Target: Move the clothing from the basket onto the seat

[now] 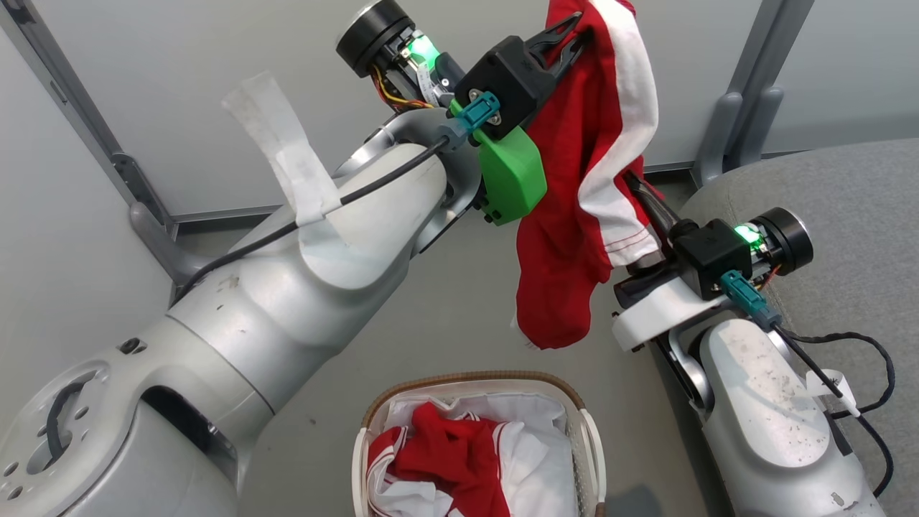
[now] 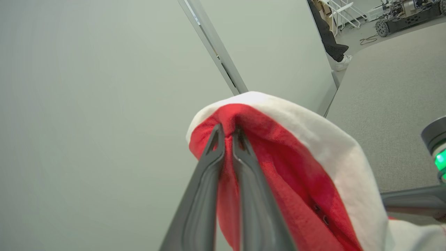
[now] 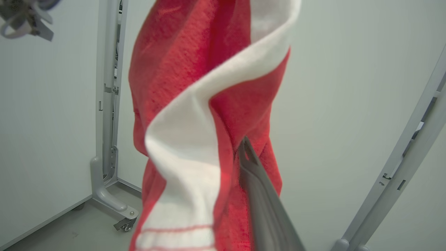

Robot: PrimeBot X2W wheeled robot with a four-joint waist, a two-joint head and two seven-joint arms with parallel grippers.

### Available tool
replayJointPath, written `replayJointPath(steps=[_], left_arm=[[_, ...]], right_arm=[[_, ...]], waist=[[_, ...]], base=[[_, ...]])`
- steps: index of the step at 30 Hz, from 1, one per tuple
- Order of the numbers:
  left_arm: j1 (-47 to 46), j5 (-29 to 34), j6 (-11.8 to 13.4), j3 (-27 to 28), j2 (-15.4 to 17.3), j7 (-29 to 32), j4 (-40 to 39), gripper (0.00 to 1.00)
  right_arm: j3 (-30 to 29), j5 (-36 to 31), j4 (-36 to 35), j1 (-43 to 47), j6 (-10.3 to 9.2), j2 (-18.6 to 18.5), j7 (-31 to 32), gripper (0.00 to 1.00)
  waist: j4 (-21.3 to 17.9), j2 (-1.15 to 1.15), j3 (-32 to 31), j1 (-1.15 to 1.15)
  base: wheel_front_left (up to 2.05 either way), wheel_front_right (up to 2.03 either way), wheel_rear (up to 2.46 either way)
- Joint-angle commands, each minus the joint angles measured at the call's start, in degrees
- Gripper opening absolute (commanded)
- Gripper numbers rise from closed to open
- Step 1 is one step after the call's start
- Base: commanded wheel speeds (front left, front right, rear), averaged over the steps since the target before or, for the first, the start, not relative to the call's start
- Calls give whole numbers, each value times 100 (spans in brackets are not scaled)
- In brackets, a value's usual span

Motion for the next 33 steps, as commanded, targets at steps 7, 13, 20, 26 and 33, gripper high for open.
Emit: replayJointPath(steps=[7, 13, 20, 26, 33], left_arm=[[140, -180, 79, -69, 1, -67, 145, 0], [242, -273, 89, -43, 1, -100, 309, 0], [395, -387, 38, 17, 1, -102, 405, 0], [804, -481, 131, 303, 2, -89, 270, 100], [1657, -404, 200, 829, 6, -90, -104, 100]], right_arm=[[8, -32, 68, -98, -4, -21, -26, 0], [-29, -48, 77, -37, -4, -21, -26, 0], [-78, -89, 32, -6, -4, -21, -26, 0], [-173, -132, 20, -77, -4, -21, -26, 0], [-362, -234, -19, -207, -5, -20, -26, 0]], waist=[[-5, 0, -42, 0], [-15, 0, -67, 0], [-6, 0, -79, 0], [7, 0, -78, 0], [17, 0, -20, 0]], base=[[0, 0, 0], [0, 0, 0], [0, 0, 0], [0, 0, 0], [0, 0, 0]])
